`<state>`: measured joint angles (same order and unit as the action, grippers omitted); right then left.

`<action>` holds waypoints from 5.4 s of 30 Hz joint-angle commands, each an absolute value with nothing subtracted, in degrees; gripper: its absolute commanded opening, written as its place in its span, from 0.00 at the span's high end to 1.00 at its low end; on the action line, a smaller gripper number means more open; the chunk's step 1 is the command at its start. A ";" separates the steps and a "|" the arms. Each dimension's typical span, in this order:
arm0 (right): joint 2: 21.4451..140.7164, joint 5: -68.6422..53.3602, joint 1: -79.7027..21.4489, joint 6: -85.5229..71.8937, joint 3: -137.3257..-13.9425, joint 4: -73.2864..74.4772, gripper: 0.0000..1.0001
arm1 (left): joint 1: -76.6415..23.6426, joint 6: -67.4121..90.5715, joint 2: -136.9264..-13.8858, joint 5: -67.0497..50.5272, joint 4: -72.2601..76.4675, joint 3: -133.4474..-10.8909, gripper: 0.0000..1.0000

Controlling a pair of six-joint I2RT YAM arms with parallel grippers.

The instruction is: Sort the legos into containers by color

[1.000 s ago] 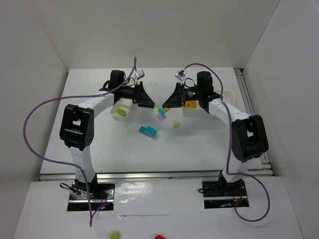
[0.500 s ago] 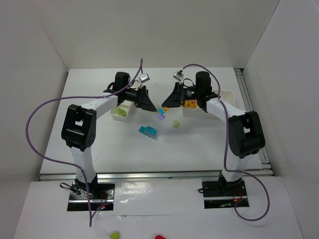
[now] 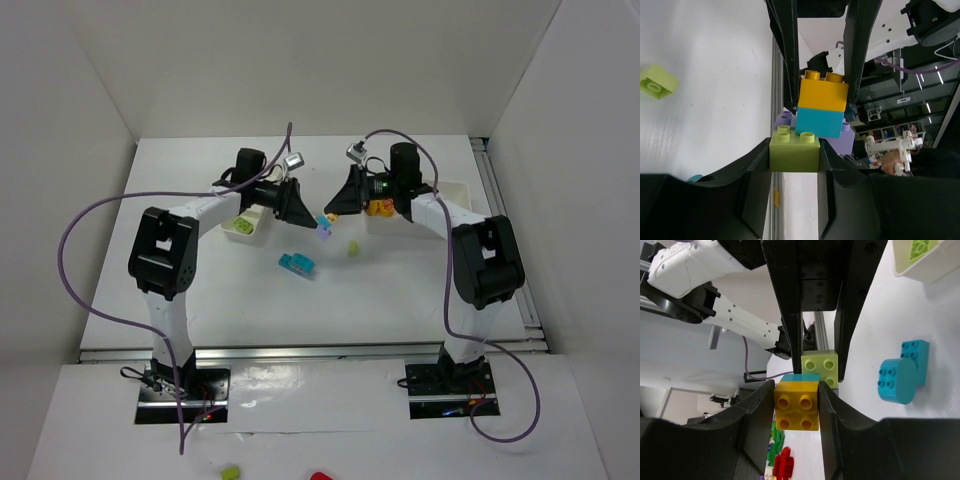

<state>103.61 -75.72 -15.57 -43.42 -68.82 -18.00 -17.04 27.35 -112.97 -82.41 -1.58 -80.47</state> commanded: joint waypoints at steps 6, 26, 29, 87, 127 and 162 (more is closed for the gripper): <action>112.41 -69.44 -14.59 -31.30 -76.81 -7.66 0.70 | -14.51 29.53 -119.70 -84.55 2.99 -85.08 0.74; 111.71 -58.45 -13.54 -23.64 -82.27 7.03 0.70 | -5.89 22.49 -109.00 -28.61 -37.52 -92.73 0.91; 111.71 -57.92 -13.54 -22.15 -82.27 8.44 0.70 | -5.27 24.51 -104.42 -15.59 -39.02 -90.36 0.91; 108.11 -56.60 -15.12 -20.82 -81.12 12.84 0.70 | -15.46 16.35 -103.72 -53.54 -26.54 -84.46 0.01; 109.33 -57.13 -15.12 -26.02 -86.31 19.69 0.70 | -35.68 5.19 -102.04 -13.62 -20.65 -84.38 0.39; 116.28 -55.55 -14.59 -27.77 -92.37 18.37 0.70 | -31.46 7.38 -100.99 -12.92 -19.60 -77.26 0.46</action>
